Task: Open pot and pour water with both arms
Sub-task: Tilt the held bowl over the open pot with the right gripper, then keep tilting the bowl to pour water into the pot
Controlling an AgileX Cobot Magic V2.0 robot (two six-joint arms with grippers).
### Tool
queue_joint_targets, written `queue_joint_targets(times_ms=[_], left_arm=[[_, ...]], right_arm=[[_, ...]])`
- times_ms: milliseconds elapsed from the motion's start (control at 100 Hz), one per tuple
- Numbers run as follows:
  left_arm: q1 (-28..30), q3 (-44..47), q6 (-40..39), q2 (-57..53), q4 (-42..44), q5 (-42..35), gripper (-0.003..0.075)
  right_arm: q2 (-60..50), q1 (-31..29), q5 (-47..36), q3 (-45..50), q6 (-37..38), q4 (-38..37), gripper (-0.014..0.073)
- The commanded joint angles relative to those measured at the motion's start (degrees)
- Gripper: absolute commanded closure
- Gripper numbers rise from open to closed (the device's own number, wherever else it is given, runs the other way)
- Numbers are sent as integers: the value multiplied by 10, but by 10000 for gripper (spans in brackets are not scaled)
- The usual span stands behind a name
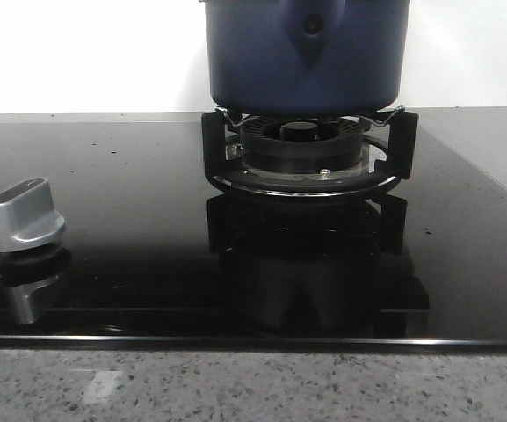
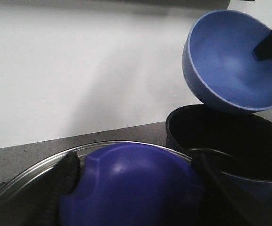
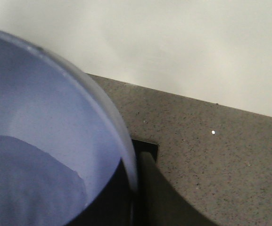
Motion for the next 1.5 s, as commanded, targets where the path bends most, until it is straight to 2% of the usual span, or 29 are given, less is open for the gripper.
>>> queue_joint_targets(times_ms=[0,350,740,1200,1490], left_arm=[[1,-20,0,-12,-7,-70,399],[1,-20,0,-12,-7,-70,399],[1,-20,0,-12,-7,-70,406],[1,-20,0,-12,-7,-71,406],[1,-20,0,-12,-7,-71,406]], right_arm=[[-27,0,-45,-16,8,-37,656],[-27,2,-46,-16,8,-62,656],[-27,28,-42,-16,11,-112,656],[-27,31,-33,-16,11,-130,655],[-27,69,-37,-16,25,-213,655]])
